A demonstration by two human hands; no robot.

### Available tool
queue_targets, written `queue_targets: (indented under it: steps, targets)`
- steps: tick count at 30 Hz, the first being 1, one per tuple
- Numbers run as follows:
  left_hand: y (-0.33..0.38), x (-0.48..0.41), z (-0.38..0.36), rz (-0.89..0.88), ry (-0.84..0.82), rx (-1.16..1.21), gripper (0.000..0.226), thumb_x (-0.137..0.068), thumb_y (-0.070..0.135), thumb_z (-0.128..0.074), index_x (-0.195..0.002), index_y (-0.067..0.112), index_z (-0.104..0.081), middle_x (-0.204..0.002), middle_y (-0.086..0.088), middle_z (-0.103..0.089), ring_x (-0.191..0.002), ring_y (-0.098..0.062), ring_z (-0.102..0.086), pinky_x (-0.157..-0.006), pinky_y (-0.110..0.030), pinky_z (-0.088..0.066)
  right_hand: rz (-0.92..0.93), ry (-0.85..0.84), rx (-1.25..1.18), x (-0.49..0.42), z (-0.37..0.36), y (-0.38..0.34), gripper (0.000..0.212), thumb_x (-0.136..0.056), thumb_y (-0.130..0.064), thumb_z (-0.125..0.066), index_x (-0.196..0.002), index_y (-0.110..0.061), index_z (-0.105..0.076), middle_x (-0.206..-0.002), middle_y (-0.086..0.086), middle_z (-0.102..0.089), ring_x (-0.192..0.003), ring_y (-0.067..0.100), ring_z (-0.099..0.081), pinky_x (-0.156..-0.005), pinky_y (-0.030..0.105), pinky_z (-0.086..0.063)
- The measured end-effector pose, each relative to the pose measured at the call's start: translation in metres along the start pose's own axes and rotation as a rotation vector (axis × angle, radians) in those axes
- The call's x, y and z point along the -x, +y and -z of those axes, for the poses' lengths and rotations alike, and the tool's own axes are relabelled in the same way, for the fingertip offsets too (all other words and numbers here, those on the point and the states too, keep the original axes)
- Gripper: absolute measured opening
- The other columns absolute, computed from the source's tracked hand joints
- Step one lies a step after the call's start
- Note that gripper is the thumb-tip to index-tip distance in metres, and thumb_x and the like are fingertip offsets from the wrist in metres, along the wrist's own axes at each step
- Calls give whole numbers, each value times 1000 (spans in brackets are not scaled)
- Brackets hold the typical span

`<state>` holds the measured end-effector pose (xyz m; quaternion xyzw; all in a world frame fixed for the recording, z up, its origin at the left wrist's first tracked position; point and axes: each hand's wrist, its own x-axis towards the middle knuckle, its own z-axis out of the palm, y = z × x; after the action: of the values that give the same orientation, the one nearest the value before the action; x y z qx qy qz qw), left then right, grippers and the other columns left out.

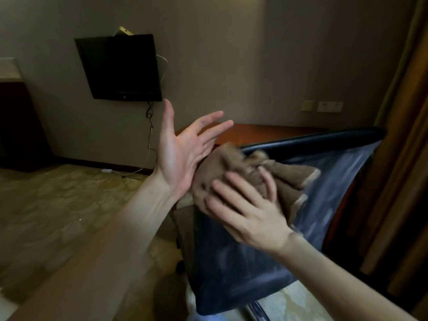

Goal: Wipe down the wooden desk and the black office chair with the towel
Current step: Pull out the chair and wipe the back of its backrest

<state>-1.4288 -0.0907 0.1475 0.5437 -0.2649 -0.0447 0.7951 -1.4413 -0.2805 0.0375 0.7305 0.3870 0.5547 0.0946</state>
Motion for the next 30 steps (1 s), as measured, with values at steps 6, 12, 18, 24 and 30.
queue_targets:
  steps: [6, 12, 18, 24, 30]
  targets:
    - [-21, 12, 5, -28, 226, -343, 73, -101, 68, -23, -118, 19, -74, -122, -2, -74, -118, -17, -67, -108, -44, -43, -111, -13, -23, 16, 27, 19, 33, -96, -21, -66, -128, -21, -71, -149, 1, -55, -142, 28, -47, -112, 68, -28]
    - [-40, 23, 20, 114, 317, -389, 51, -79, 76, -48, -120, 50, -64, -138, 15, -61, -133, -10, -52, -122, -44, -31, -506, 437, -73, -42, 63, 41, 35, -97, -19, -59, -131, -19, -55, -141, 6, -58, -134, 29, -51, -114, 69, -23]
    - [-37, 18, 19, 46, 245, -375, 44, -104, 53, -34, -107, 47, -77, -120, 9, -75, -116, -7, -67, -107, -38, -49, -391, 184, -4, -61, 13, 4, 45, -97, -37, -52, -139, -27, -63, -150, 10, -53, -145, 37, -40, -112, 78, -15]
    - [-33, 11, 45, 106, 176, -182, 42, -98, 55, -42, -103, 39, -81, -118, 2, -76, -112, -12, -70, -90, -28, -57, -388, 217, 27, -53, -34, -15, 45, -101, -34, -48, -146, -34, -53, -156, 7, -45, -150, 32, -32, -117, 70, -11]
    - [-28, 15, 83, 166, 63, 163, 74, -98, 69, -42, -138, 11, -64, -145, -18, -58, -136, -33, -55, -111, -44, -46, -31, 11, -26, -41, -52, -37, 47, -82, -7, -65, -128, -11, -70, -135, 16, -65, -130, 36, -48, -122, 43, -25]
